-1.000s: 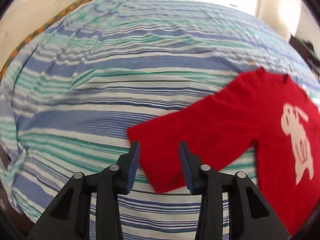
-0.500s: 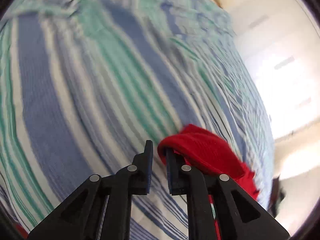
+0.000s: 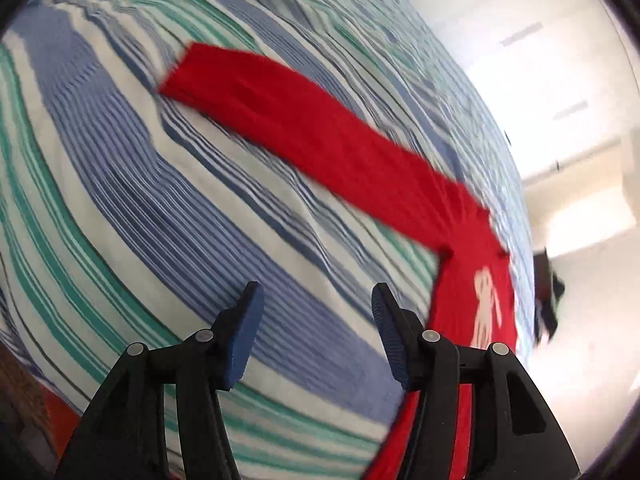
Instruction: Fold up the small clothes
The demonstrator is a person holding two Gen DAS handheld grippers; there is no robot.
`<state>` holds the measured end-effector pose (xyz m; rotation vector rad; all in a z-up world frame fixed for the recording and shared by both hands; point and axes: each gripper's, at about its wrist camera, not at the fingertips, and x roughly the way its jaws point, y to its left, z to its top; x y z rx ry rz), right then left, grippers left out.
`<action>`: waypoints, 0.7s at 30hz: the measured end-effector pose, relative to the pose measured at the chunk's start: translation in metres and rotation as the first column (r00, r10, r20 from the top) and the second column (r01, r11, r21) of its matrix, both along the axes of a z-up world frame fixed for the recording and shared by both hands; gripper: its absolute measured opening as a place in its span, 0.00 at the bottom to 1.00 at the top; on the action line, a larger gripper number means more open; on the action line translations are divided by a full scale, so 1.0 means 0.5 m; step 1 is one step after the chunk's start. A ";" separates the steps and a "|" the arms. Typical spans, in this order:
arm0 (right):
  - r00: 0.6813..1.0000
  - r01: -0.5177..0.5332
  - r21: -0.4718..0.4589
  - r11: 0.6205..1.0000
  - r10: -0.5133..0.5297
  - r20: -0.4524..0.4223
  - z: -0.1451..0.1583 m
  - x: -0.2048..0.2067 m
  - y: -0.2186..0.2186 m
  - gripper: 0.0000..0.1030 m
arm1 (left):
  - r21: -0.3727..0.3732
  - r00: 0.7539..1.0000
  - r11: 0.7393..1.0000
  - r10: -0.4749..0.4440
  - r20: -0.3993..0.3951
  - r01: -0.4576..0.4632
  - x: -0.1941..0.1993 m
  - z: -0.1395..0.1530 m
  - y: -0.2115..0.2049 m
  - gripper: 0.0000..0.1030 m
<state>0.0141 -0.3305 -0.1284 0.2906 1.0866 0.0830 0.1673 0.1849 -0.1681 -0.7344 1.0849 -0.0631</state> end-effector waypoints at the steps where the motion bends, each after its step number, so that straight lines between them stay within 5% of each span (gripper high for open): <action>1: 0.999 0.047 0.027 0.999 -0.047 0.004 0.001 -0.003 -0.024 0.49 | 0.013 0.994 0.994 -0.106 -0.003 0.106 -0.017 -0.003 -0.053 0.56; 4: 0.990 0.138 0.140 0.980 -0.136 -0.028 -0.014 -0.001 -0.084 0.49 | 0.054 0.943 0.942 -0.332 -0.026 0.332 -0.069 -0.019 -0.189 0.63; 7: 0.996 0.085 0.287 0.954 -0.070 -0.061 -0.037 0.016 -0.092 0.50 | 0.152 0.898 0.886 -0.440 -0.020 0.438 -0.107 -0.019 -0.276 0.83; 10: 0.993 0.043 0.233 0.972 -0.017 -0.113 -0.069 0.037 -0.066 0.51 | 0.192 0.865 0.846 -0.499 -0.045 0.498 -0.147 -0.029 -0.330 0.83; 11: 0.993 0.036 0.246 0.969 -0.006 -0.121 -0.079 0.043 -0.061 0.51 | 0.216 0.858 0.833 -0.511 -0.054 0.509 -0.147 -0.029 -0.338 0.59; 12: 0.992 0.027 0.272 0.962 0.008 -0.124 -0.090 0.048 -0.056 0.47 | 0.241 0.849 0.817 -0.523 -0.073 0.524 -0.149 -0.033 -0.342 0.15; 13: 0.993 0.007 0.292 0.957 0.029 -0.116 -0.093 0.054 -0.050 0.10 | 0.210 0.843 0.817 -0.531 -0.089 0.537 -0.148 -0.040 -0.338 0.06; 15: 0.992 -0.024 0.274 0.961 0.058 -0.114 -0.088 0.060 -0.040 0.04 | 0.142 0.865 0.853 -0.497 -0.073 0.502 -0.159 -0.035 -0.315 0.04; 21: 0.983 -0.036 0.188 0.982 0.068 -0.169 -0.058 0.025 -0.050 0.03 | 0.127 0.868 0.859 -0.486 -0.104 0.497 -0.194 -0.054 -0.295 0.04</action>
